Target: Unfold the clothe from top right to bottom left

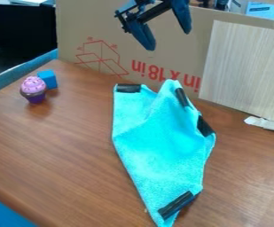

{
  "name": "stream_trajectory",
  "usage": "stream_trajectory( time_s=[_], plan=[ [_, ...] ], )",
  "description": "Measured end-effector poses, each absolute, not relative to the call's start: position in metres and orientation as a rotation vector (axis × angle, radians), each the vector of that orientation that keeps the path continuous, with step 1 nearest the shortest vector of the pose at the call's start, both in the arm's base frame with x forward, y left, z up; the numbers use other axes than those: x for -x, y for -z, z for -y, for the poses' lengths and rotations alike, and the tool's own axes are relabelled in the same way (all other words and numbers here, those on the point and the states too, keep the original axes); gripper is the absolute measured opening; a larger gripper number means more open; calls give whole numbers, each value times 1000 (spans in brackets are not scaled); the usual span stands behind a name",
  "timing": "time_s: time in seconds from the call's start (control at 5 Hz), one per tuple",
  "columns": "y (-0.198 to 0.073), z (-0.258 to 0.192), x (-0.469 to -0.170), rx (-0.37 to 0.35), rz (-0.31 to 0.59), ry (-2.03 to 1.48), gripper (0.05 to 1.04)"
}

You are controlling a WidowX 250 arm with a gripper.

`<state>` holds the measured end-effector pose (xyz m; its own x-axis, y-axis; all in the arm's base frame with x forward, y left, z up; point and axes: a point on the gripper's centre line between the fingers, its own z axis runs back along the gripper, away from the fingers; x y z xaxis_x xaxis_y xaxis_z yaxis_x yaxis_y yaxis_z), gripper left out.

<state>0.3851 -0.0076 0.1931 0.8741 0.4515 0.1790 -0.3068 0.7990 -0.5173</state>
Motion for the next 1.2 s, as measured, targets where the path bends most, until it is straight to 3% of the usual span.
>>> stream_trajectory(
  time_s=[0.4, 0.6, 0.8, 1.2],
  plan=[
    [-177, 7, -387, 473, 270, -431, 1000],
    [-126, 23, -396, 204, 268, -476, 1000],
    [-108, 50, -398, -56, 325, -485, 1000],
    [-106, 66, -396, -542, 438, -448, 954]
  ],
)
